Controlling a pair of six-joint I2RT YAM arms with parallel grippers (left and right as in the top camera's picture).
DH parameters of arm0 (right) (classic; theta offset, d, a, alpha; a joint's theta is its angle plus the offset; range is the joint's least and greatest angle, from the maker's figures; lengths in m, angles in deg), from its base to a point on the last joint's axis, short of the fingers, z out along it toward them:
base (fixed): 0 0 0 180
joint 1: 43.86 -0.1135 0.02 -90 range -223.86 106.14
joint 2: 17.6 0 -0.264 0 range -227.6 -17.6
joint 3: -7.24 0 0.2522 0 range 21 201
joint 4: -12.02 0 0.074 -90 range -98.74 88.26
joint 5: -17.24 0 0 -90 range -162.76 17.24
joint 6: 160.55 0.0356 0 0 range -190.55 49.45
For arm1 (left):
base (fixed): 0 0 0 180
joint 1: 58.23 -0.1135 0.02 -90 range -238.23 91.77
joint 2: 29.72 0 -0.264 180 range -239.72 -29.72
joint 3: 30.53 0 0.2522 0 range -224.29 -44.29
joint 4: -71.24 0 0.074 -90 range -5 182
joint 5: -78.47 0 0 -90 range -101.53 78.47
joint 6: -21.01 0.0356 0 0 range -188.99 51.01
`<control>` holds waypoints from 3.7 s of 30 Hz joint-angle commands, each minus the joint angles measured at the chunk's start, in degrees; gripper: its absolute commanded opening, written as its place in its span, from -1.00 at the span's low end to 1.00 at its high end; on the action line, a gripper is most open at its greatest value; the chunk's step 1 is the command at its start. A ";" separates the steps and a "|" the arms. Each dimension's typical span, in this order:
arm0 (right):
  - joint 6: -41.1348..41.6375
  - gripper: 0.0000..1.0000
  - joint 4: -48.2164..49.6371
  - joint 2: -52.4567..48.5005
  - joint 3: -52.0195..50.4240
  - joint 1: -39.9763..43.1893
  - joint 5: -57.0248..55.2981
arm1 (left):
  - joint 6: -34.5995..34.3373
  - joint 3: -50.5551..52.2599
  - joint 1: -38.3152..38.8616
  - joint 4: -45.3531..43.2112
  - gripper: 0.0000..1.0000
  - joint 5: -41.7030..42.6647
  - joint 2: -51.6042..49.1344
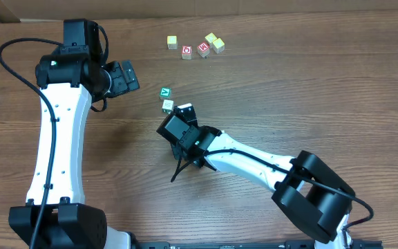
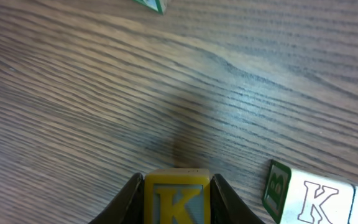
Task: Flip 5 blocks
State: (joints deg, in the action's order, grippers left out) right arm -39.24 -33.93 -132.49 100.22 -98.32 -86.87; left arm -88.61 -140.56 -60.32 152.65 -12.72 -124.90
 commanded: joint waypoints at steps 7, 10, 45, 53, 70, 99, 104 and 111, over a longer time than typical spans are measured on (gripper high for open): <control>0.44 -0.38 0.59 -0.15 0.57 0.20 -1.42 | -1.18 -1.44 0.24 -0.20 1.00 -0.72 -0.39; 0.42 -0.25 0.52 -0.15 0.57 0.20 -1.51 | -1.18 -1.44 0.24 -0.22 0.99 -0.72 -0.39; -0.15 -0.92 1.46 -4.76 5.38 -0.24 10.99 | -1.18 -1.44 0.24 -0.22 0.99 -0.72 -0.39; 0.48 -0.93 -1.70 -4.70 5.40 -0.11 5.09 | -1.20 -1.44 0.24 -0.22 1.00 -0.72 -0.39; 0.46 -0.92 -0.13 -4.39 9.31 -0.13 4.68 | -1.18 -1.44 0.24 -0.22 1.00 -0.72 -0.39; 1.95 -0.92 0.13 -4.85 5.90 -0.57 7.23 | -1.20 -1.44 0.24 -0.22 1.00 -0.72 -0.39; 1.95 -0.92 -0.31 -4.87 5.86 -0.55 5.60 | -1.18 -1.44 0.24 -0.20 0.99 -0.72 -0.39; 1.95 -0.92 -3.32 -4.87 5.86 -0.55 2.10 | -1.20 -1.44 0.24 -0.22 0.99 -0.72 -0.39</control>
State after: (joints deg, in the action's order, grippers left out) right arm -37.67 -36.96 -138.02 106.47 -98.67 -82.65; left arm -88.61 -140.56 -60.32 152.65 -12.72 -124.90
